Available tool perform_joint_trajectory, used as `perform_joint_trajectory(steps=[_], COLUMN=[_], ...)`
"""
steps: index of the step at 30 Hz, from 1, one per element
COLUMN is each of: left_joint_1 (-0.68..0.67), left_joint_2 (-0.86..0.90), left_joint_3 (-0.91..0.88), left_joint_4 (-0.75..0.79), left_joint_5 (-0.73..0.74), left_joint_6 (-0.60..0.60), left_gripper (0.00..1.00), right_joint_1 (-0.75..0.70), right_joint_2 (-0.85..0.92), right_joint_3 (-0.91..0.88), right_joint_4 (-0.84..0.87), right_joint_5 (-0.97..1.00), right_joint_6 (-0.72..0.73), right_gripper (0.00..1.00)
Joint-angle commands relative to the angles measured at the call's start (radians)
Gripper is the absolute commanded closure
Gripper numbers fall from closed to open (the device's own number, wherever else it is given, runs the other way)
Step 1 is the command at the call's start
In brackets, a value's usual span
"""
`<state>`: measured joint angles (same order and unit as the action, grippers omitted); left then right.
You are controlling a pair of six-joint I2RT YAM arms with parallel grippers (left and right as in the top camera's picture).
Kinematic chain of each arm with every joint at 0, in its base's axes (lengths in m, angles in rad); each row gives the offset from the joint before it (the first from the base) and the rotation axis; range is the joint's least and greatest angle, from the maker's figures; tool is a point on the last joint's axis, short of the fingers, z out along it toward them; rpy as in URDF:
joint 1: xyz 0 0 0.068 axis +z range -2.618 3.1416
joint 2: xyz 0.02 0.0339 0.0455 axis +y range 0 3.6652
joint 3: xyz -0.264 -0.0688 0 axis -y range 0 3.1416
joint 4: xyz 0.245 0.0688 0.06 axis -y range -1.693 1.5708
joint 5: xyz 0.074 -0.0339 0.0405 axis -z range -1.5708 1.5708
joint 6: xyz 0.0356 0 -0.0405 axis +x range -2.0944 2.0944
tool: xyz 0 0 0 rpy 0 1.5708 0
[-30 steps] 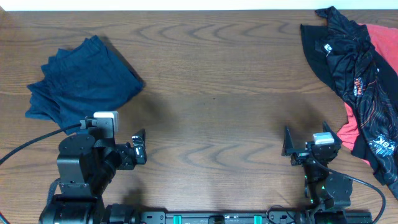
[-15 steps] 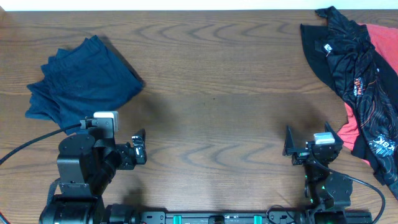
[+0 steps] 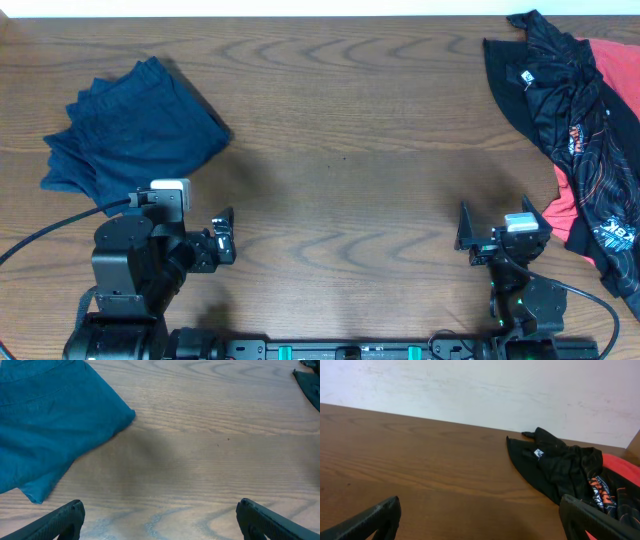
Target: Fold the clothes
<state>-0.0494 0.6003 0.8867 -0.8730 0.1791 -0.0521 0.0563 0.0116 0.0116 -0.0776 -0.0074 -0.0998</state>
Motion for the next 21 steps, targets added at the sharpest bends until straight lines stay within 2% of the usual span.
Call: perform_joint_trajectory(steps=[1,13,21], left_joint_1=[0.002,0.002,0.036], left_joint_2=[-0.001,-0.002,-0.153], left_joint_3=[-0.003,-0.003,-0.097], left_joint_4=[-0.002,-0.002,0.002], left_joint_5=[-0.008,-0.013,-0.151], left_joint_6=[-0.009,-0.002,0.071], left_gripper=[0.02,0.02,0.02], right_joint_1=[-0.027,-0.027,-0.027], right_joint_2=[-0.005,-0.005,-0.005], right_joint_3=[-0.005,-0.005,-0.005], right_joint_4=[0.002,0.003,0.002], right_joint_5=[0.0,0.0,0.0], right_joint_6=[-0.018,-0.018,-0.018], right_gripper=[0.01,0.01,0.01])
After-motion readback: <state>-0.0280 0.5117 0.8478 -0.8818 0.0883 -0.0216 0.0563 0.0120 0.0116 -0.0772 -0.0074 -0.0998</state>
